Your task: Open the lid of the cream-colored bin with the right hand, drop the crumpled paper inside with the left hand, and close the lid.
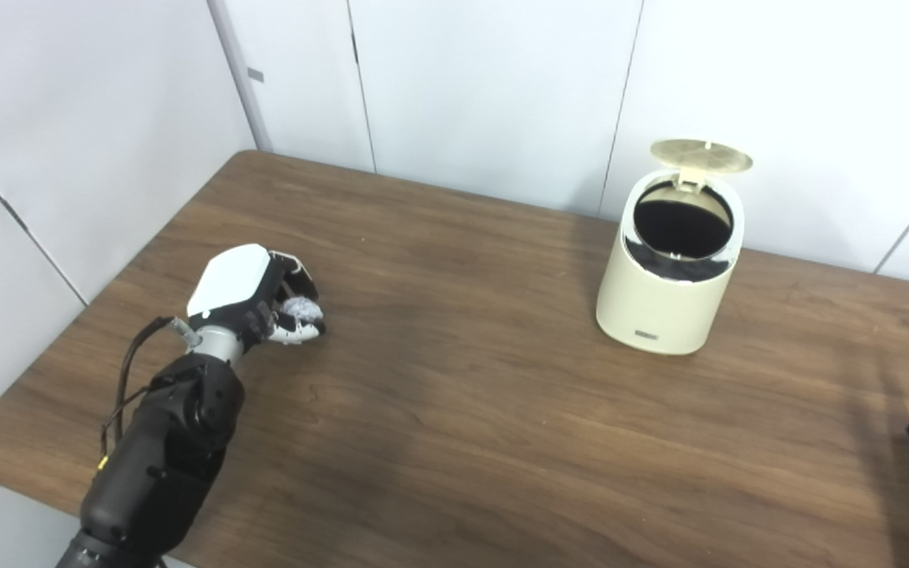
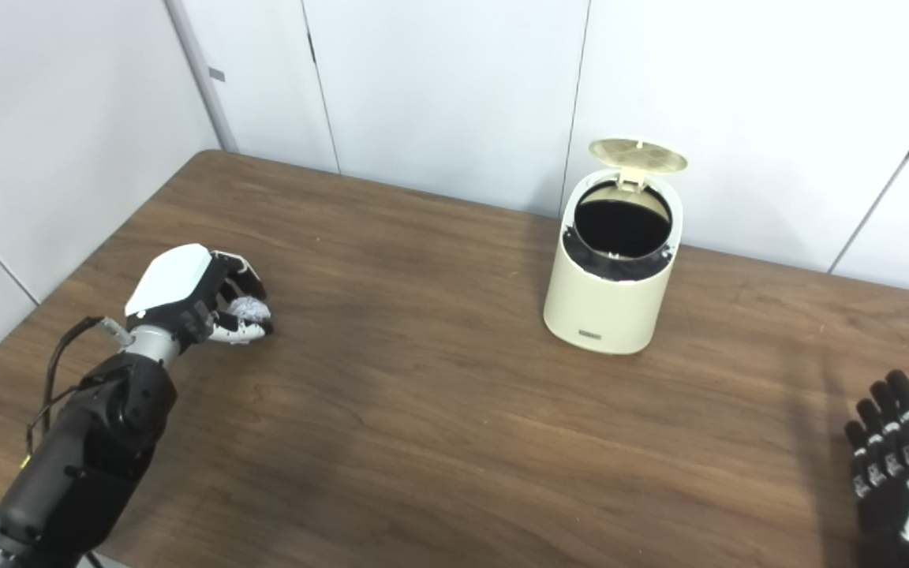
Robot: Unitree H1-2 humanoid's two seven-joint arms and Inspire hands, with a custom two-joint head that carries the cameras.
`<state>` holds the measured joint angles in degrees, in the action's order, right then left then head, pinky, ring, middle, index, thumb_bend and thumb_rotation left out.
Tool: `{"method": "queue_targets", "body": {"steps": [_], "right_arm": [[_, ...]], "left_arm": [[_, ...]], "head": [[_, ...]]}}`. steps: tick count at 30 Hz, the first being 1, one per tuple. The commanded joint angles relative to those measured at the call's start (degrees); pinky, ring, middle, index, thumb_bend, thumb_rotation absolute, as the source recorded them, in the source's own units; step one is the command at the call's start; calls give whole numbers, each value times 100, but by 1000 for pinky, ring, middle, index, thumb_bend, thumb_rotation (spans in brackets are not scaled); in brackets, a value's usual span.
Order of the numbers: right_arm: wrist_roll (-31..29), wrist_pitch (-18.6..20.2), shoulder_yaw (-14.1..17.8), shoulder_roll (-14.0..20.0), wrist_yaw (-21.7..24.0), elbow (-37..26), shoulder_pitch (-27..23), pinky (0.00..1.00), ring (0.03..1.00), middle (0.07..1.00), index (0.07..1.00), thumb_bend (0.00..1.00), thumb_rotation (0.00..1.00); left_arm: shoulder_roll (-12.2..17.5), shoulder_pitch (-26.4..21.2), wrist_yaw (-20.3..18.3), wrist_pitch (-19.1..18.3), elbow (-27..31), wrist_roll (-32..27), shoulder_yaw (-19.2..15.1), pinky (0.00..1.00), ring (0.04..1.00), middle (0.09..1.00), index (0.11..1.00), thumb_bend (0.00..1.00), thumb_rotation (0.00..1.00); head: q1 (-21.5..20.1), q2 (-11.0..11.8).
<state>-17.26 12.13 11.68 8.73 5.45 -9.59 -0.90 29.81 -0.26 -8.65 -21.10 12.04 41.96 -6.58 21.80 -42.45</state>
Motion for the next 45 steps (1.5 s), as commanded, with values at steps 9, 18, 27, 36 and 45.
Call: {"method": "queue_targets", "body": {"steps": [9,18,27,36,45], "right_arm": [[-63,-139,49,61,33,-85,-125,997,993,977,956,511,1000],[-76,-277,59,112,83,-13,-146,989,987,966,958,547,1000],[-73,-312,53,137,106,-1,-137,992,993,964,959,552,1000],[-79,-255,74,69,34,21,-150,995,991,977,953,509,1000],[-170,-266,79,38,73,34,-113,1000,997,984,952,475,1000]], "left_arm": [[69,-139,275,15,-28,-9,-54,361,431,511,481,477,0],[85,-148,281,38,-46,-26,-16,372,439,517,473,477,0],[67,-139,295,46,72,-32,-15,345,440,517,475,475,0],[55,-113,355,123,285,-14,-10,355,427,499,471,476,0],[13,-163,411,184,567,45,16,350,434,498,476,476,0]], "head": [[7,-20],[-5,-23],[-14,-21],[-18,-8],[-23,-9]]}}
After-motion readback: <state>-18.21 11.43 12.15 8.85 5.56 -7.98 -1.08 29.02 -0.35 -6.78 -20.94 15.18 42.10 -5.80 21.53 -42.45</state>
